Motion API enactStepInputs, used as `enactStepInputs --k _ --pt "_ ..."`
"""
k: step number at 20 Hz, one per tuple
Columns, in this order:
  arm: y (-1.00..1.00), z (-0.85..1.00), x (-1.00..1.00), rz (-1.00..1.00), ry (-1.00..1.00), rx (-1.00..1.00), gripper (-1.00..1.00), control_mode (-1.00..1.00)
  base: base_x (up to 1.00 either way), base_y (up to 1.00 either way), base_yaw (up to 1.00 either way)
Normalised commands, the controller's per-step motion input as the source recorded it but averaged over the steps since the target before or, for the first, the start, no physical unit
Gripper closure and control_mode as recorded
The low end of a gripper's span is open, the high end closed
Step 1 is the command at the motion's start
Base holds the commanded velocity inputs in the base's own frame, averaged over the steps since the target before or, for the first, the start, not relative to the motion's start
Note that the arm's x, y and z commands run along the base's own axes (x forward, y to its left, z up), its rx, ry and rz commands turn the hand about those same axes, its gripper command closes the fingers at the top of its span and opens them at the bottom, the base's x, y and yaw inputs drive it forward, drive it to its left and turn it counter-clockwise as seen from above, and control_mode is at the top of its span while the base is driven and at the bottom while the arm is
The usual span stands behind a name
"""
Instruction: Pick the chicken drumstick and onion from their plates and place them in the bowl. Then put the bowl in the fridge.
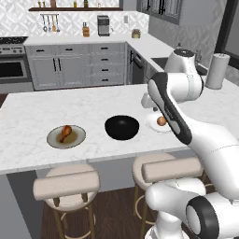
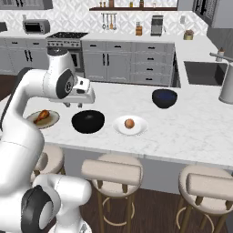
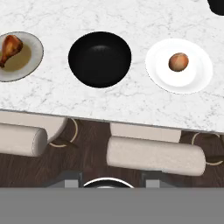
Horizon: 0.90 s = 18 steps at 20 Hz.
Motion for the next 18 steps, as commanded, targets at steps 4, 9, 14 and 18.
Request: enactStepInputs --k 4,9,14,18 --pt "-0.09 0.00 -0.01 0.00 0.00 0.00 -1.00 -1.00 0.00 0.00 0.00" --pt "-0.63 -0.01 0.45 0.01 0.00 0.00 -1.00 -1.00 0.00 0.00 0.00" --pt "-0.98 -0.11 0.56 0.00 0.07 0.08 -1.00 -1.00 0.00 0.00 0.00" --pt "-0.65 -0.42 0.49 0.00 0.04 0.06 -1.00 -1.00 0.00 0.00 0.00"
